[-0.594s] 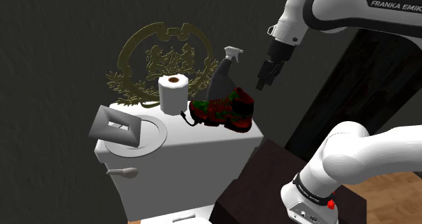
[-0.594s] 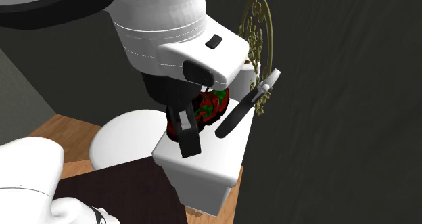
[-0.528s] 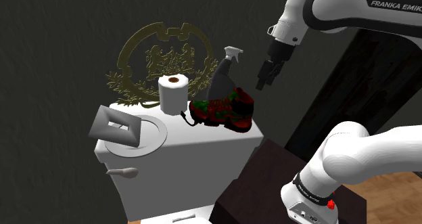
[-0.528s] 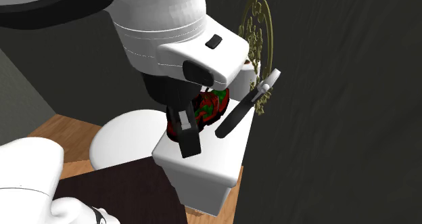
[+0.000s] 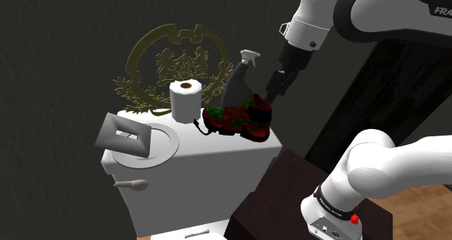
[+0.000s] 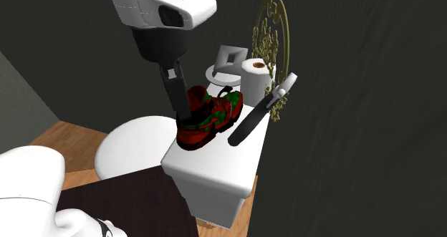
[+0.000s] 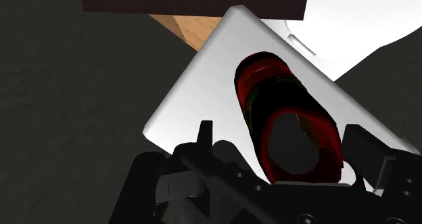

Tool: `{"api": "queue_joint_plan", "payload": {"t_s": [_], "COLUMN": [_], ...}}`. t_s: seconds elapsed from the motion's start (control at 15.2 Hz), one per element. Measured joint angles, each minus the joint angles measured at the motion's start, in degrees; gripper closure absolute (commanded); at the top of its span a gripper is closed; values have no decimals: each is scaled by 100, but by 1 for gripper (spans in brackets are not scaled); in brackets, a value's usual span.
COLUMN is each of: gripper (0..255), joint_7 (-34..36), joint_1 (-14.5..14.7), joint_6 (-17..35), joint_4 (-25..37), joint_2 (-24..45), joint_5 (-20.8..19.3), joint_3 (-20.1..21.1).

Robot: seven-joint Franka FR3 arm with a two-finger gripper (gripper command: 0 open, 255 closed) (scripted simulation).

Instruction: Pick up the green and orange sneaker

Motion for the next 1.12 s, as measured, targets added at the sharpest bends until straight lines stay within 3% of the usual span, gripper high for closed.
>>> {"api": "queue_joint_plan", "payload": {"t_s": [0.13,0.59,0.66,1.12], "gripper": [0,0,255,255], "joint_7": [210,270,266,266], "joint_1": [62,117,120,120], "joint_6": [59,505,535,571], "joint_4": [16,-486,-528,-545], "joint_2": [16,-56,-68,-72], "joint_5": [65,152,156,156], "joint_3": [251,398,399,402]}}
